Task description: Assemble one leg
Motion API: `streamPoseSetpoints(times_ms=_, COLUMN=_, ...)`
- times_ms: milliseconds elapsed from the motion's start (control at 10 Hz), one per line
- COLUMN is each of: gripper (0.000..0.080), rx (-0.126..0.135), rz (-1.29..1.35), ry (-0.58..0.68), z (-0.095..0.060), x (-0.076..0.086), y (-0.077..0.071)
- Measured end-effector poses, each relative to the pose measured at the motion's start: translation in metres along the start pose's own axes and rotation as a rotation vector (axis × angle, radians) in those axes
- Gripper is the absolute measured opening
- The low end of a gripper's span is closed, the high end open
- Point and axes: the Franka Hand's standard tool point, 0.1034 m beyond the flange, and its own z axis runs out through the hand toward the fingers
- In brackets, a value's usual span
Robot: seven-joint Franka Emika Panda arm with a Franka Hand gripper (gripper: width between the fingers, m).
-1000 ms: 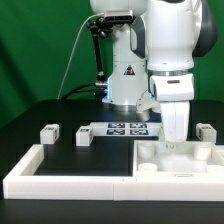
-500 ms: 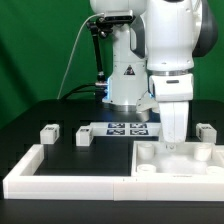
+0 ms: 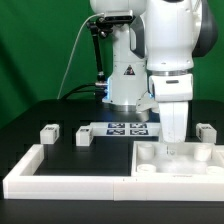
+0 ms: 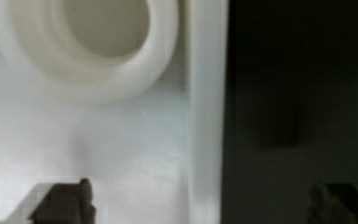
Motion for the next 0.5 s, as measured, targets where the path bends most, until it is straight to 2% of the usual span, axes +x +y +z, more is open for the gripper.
streamPoseSetpoints(times_ms=500, gripper=0.0649, rx=0.000, rz=0.001, ry=0.000, z=-0.0002, x=-0.0006, y=0.0002)
